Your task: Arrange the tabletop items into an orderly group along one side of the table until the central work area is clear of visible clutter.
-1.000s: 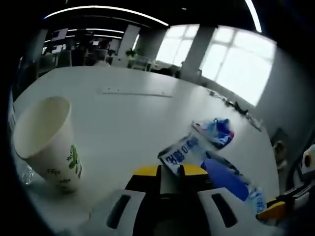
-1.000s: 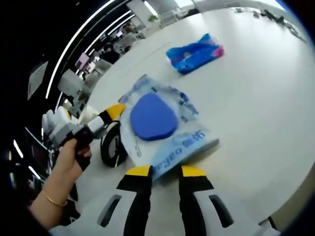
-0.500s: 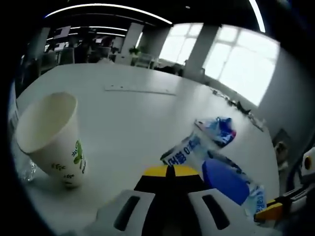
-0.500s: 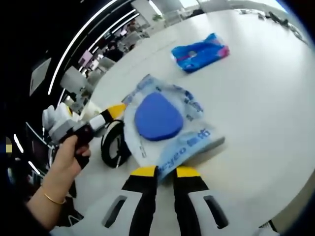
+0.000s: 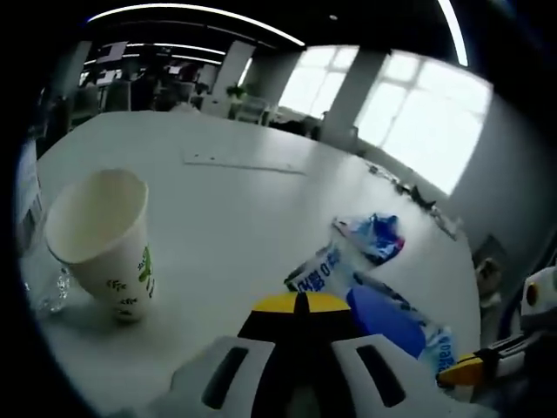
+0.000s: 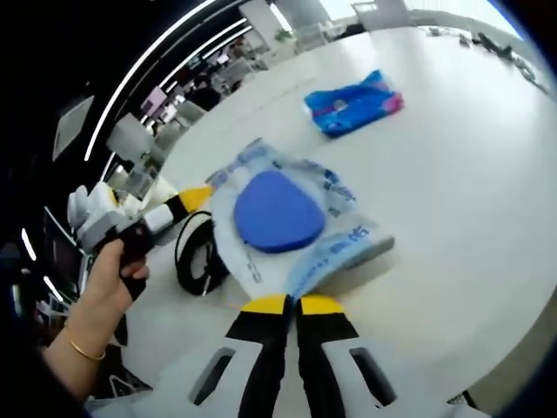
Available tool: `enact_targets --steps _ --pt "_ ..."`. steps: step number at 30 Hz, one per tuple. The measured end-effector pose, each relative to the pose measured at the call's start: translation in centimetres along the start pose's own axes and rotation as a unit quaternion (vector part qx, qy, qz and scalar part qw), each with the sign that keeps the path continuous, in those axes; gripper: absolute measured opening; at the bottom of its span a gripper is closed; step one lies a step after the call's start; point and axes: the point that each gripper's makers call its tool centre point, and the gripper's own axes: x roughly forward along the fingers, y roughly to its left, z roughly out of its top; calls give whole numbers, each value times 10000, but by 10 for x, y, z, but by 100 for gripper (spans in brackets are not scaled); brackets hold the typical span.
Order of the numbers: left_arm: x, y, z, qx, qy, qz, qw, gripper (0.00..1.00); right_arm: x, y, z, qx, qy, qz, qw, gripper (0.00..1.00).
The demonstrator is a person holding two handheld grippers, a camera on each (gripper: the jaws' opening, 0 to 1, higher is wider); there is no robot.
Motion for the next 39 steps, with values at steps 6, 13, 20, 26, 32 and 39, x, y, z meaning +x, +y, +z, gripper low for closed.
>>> enact_targets --steps 6,13,20,26,32,39 --pt "-10 -3 4 -93 -101 -4 9999 0 -4 0 7 -322 -148 -61 9994 0" --pt "-31 -2 10 -195 -310 67 9993 0 -8 2 19 -851 -274 -129 9959 0" --pt "-48 8 13 -415 -500 220 9976 0 -8 9 42 -1473 -414 -138 9881 0" --pt "-54 12 12 -554 -543 329 9964 0 -5 11 62 -2039 -353 -135 9783 0" --pt "-60 17 12 -632 -604 423 9953 0 3 13 78 -2294 -214 27 9731 0" --pt "-65 23 5 -679 -531 552 9947 0 16 16 100 -2632 -166 123 9645 0"
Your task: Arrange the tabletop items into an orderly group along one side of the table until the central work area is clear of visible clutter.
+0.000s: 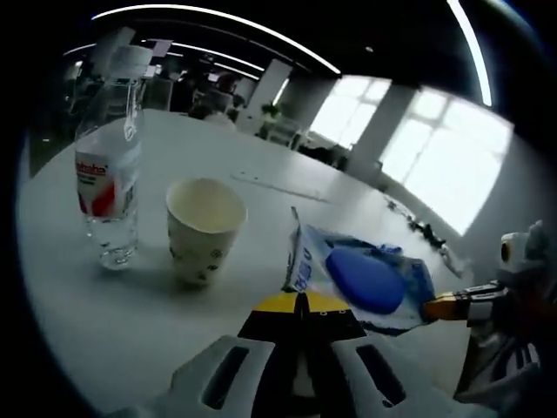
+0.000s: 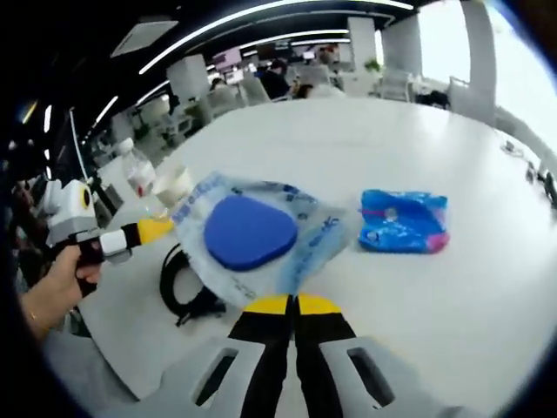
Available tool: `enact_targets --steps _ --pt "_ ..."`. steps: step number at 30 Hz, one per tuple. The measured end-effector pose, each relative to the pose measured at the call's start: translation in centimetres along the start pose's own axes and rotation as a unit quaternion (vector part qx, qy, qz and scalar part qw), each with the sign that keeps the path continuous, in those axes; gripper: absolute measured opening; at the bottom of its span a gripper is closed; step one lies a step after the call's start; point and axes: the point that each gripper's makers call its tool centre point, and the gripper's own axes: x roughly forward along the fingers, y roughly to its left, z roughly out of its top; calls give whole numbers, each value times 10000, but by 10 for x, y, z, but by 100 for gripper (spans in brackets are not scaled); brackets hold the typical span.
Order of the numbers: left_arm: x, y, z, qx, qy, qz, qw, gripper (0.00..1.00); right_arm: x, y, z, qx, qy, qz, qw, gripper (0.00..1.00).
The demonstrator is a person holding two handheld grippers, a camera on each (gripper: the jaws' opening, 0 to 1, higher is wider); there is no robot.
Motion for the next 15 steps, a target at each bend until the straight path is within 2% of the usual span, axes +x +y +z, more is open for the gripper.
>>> enact_targets --steps 11,15 --pt "3 6 4 -126 -74 106 9998 0 26 -11 23 -369 91 8 9993 0" --pt "7 10 1 -115 -37 196 9997 0 36 -14 30 -474 106 21 9988 0"
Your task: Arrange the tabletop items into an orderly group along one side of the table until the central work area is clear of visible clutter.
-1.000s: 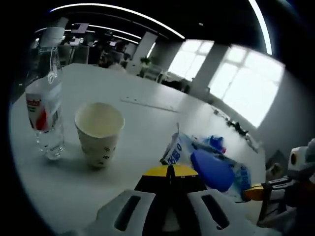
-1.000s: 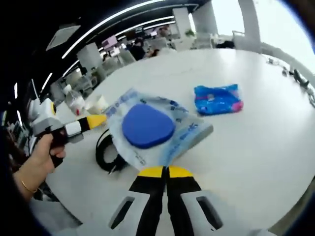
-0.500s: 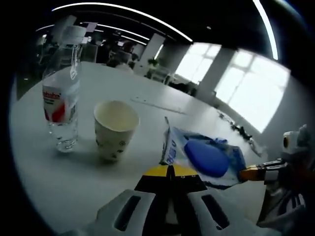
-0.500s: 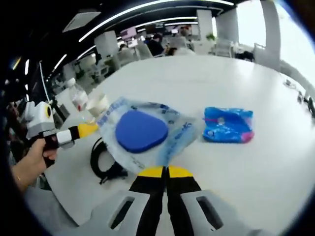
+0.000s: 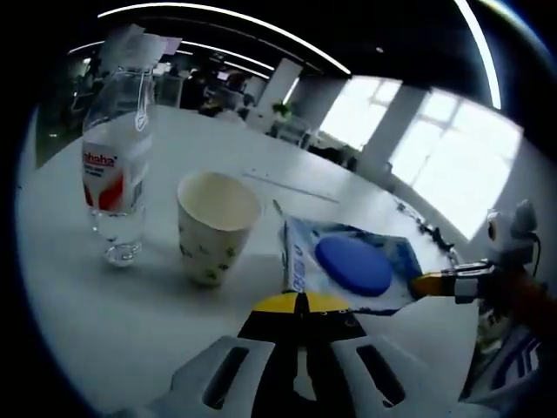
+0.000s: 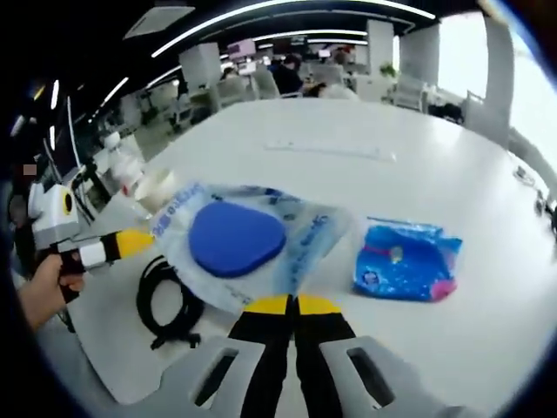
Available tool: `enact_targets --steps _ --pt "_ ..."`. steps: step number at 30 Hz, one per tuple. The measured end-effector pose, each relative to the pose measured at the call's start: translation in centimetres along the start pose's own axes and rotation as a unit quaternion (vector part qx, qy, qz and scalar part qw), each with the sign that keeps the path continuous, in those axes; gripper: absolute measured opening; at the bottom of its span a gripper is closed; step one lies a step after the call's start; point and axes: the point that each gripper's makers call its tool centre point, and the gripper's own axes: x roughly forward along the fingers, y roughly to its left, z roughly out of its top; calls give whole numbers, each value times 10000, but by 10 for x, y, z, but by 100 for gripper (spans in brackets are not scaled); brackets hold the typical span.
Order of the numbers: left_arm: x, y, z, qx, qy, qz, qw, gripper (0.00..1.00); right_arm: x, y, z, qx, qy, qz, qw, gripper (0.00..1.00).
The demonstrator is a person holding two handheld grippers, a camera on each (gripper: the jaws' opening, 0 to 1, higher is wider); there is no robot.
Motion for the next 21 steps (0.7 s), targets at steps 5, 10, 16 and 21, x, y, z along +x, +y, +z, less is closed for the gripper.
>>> enact_targets --steps 5,10,16,21 --pt "4 1 -3 -88 9 11 10000 0 12 -8 6 -47 15 -30 10000 0" --pt "9 0 -3 -148 -12 -14 9999 0 22 -16 12 -132 44 -75 9999 0" --pt "17 2 -9 -292 58 35 9996 0 31 -17 14 -223 63 -110 9997 0" --pt "19 4 -9 -421 53 47 9991 0 39 -18 12 -111 137 -55 9998 0"
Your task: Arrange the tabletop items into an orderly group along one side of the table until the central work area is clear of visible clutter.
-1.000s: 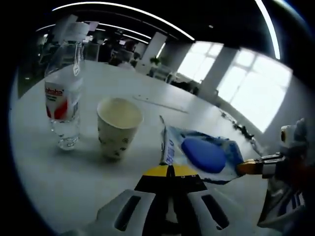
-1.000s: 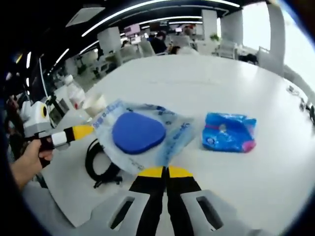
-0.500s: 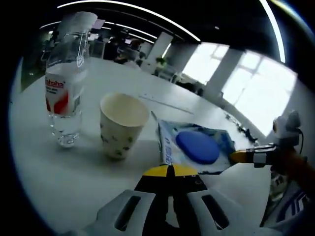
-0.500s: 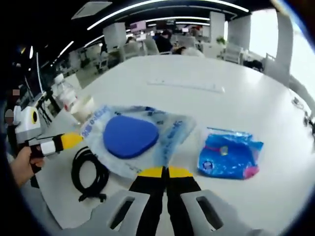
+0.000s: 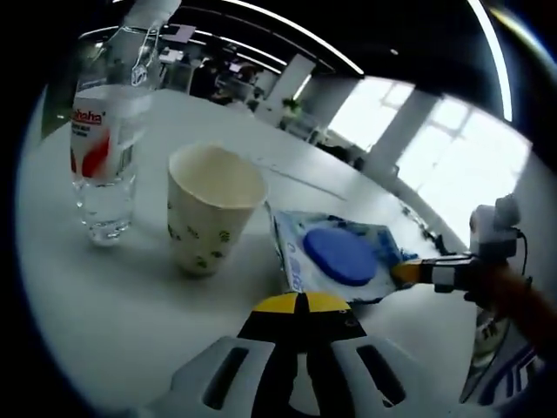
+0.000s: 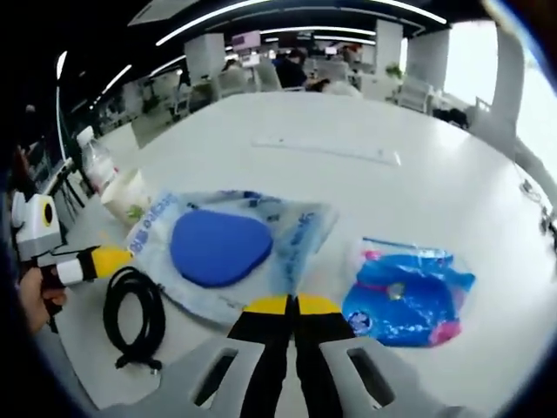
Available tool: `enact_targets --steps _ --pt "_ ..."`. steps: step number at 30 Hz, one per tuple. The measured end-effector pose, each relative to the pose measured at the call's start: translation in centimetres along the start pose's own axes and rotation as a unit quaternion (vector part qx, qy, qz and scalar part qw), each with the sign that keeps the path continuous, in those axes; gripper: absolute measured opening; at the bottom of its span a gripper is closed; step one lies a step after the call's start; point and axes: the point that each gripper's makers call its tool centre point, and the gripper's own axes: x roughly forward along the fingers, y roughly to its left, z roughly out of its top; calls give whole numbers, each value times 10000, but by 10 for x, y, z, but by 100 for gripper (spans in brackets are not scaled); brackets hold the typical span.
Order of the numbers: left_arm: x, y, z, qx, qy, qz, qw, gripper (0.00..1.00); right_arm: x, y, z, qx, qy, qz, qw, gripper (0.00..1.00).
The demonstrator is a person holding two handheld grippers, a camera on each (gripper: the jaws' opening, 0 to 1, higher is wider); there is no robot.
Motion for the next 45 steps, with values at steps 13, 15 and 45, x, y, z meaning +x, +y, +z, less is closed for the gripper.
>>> enact_targets --steps 13,15,45 --pt "6 9 -6 -145 134 160 9997 0 13 1 -4 -23 92 -12 10000 0" --pt "6 10 -6 -86 117 166 9998 0 15 0 -3 -109 77 -32 9999 0" --pt "-15 1 14 1377 -340 114 9898 57 -37 23 11 325 -343 -105 9988 46"
